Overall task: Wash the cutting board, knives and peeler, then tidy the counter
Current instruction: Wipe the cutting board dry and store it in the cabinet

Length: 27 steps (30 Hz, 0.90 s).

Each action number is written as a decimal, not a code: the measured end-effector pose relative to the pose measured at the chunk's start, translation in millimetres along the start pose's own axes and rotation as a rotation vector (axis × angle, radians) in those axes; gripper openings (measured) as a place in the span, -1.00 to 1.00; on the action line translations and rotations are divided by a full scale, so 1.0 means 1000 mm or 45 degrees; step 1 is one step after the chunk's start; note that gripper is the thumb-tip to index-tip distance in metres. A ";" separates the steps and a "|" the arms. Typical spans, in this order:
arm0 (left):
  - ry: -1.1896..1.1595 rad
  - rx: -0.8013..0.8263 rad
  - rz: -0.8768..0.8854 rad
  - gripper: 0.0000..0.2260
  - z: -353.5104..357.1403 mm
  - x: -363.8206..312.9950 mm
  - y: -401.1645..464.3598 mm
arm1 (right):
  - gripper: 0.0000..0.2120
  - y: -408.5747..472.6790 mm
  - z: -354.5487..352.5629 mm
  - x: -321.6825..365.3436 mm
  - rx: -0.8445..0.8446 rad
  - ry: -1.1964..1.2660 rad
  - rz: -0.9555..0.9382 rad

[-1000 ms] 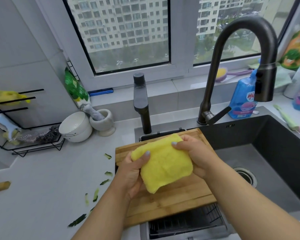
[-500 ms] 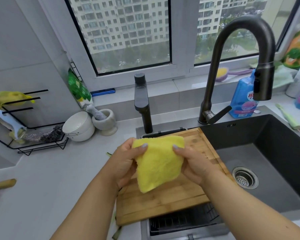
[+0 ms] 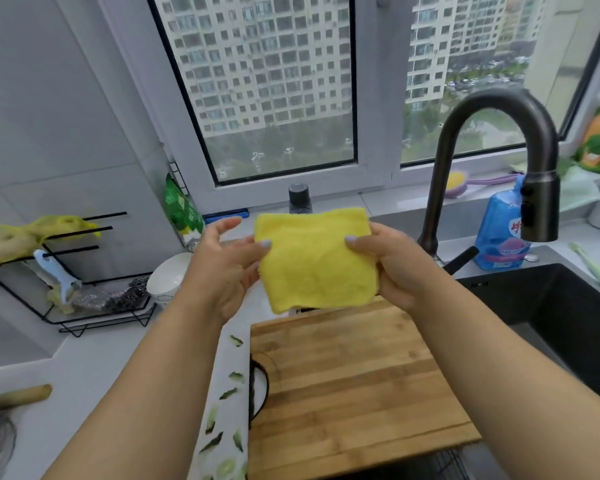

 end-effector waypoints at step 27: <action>0.184 -0.294 -0.401 -0.87 -0.028 0.087 0.049 | -0.65 0.058 -0.018 -0.095 -0.549 0.114 0.450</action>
Point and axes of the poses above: each hand's wrist, its own y-axis towards the middle knuckle, its own z-axis out of the palm, x = y × z, the point moved 5 cm from there along y, towards the middle knuckle, and after that the axes turned 4 degrees about x, right-handed, at the moved point
